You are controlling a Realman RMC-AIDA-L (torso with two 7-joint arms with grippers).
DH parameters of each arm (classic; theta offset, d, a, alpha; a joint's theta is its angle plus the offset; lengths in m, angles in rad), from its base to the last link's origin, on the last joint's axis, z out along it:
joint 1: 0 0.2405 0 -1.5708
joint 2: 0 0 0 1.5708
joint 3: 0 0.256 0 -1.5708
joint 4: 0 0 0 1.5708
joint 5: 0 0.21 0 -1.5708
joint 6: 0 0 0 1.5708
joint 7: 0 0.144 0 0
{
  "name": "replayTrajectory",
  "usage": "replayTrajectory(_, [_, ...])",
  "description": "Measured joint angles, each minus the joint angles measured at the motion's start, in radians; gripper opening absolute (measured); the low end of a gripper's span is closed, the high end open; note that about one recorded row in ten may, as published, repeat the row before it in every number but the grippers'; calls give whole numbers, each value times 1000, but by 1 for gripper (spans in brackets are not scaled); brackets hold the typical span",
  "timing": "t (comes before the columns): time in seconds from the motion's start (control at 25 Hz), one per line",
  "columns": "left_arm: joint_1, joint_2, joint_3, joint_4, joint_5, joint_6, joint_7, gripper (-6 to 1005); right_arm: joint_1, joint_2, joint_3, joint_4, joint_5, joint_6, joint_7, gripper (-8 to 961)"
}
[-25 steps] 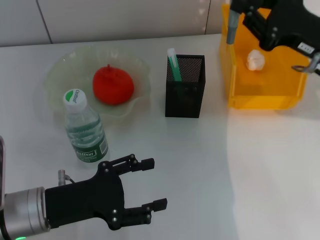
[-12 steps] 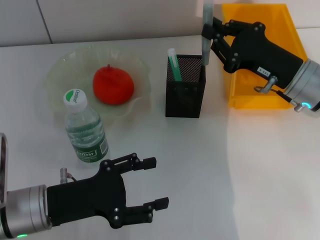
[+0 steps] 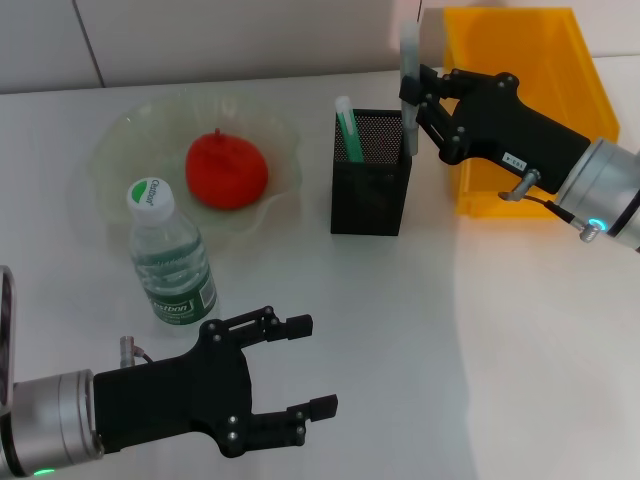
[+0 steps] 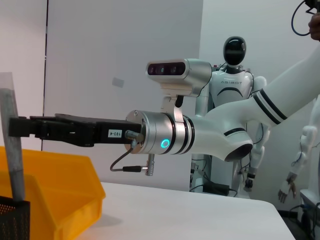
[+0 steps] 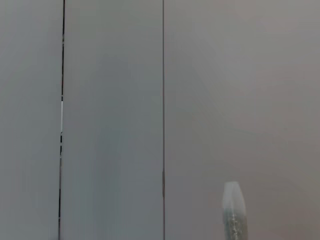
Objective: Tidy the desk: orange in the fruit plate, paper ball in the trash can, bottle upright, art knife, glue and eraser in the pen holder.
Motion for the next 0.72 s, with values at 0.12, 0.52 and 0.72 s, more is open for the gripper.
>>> replayTrajectory(0.12, [1,0,0,0,0,0,0,787,10,0,-1,11,-4,14,0,137])
replayTrajectory(0.52, [5,0,0,0,0,3,4,787,48,0,-30,50,-7,71,-2,141])
replayTrajectory(0.72, [2,0,-1,0,0,3,3,787,46,1,-30,46,-5,68,-2,143])
